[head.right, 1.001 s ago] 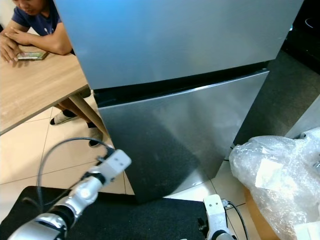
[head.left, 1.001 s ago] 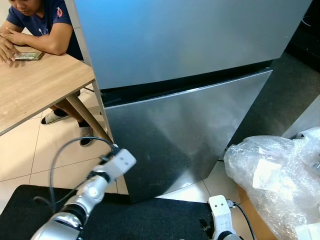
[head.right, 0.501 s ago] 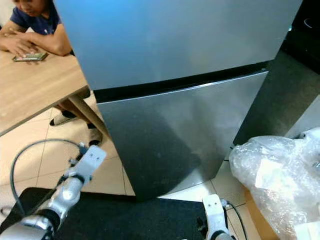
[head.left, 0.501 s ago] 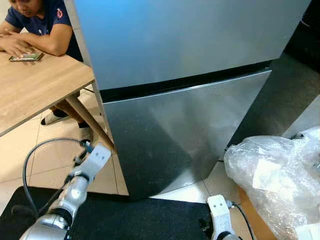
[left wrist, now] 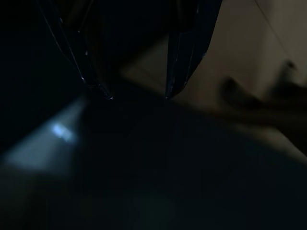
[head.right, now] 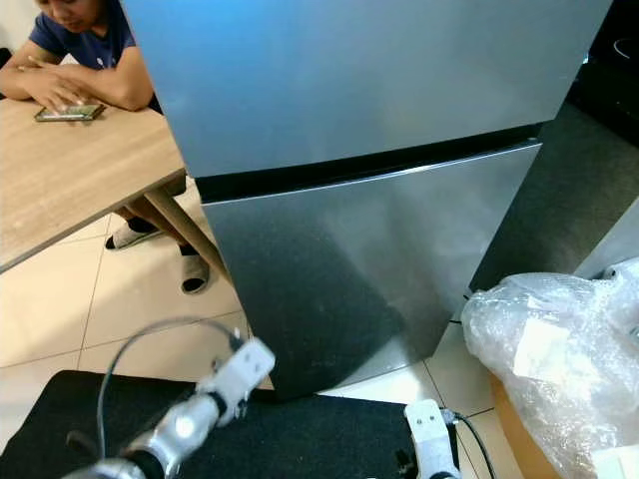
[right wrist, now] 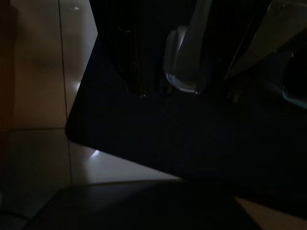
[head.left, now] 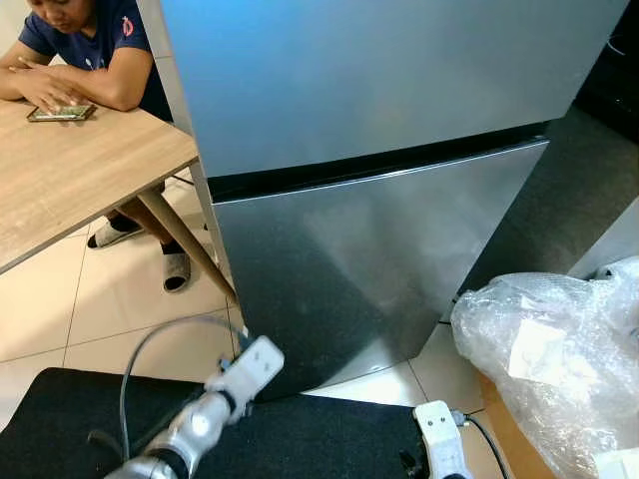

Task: Restocking fridge

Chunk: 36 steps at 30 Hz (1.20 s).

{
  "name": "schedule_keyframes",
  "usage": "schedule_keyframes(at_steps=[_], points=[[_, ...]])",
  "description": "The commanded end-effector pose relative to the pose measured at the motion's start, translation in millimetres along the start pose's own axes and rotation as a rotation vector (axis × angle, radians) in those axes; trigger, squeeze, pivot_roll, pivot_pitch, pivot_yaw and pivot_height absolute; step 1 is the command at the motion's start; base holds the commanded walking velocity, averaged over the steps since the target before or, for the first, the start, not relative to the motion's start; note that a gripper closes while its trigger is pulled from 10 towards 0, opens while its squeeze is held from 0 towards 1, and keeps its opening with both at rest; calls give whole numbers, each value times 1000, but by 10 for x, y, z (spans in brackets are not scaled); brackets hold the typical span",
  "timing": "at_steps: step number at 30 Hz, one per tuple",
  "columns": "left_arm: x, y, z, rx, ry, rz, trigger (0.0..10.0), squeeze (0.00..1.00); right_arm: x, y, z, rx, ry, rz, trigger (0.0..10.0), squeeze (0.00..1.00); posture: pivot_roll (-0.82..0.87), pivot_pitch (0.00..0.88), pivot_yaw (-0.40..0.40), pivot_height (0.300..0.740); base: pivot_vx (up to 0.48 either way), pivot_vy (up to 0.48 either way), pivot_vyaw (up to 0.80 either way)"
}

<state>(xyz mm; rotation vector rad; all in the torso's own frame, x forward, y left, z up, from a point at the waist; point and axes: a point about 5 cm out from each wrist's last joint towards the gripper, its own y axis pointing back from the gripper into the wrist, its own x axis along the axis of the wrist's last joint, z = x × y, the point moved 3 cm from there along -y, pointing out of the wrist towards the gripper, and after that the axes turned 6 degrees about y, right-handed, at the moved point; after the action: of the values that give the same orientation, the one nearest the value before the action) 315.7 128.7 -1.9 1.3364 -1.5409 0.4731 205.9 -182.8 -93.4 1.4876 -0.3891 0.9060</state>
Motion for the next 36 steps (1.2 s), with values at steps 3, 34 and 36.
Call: schedule_keyframes(at_steps=[3, 34, 36], points=[[191, -74, -159, 76, -50, 74, 10000, 0, -14, 10, 17, -12, -14, 2, 10000, 0, -162, 104, 33, 719, 0, 0, 0], [-655, 314, -350, 116, 63, -322, 10000, 0, -150, 57, -1, 3, -13, -46, 10000, 0, -173, 119, 38, 719, 0, 0, 0], [-830, 425, -124, 25, 65, -406, 10000, 0, -171, 63, -7, 2, -15, -55, 10000, 0, -177, 117, 39, 719, 0, 0, 0]])
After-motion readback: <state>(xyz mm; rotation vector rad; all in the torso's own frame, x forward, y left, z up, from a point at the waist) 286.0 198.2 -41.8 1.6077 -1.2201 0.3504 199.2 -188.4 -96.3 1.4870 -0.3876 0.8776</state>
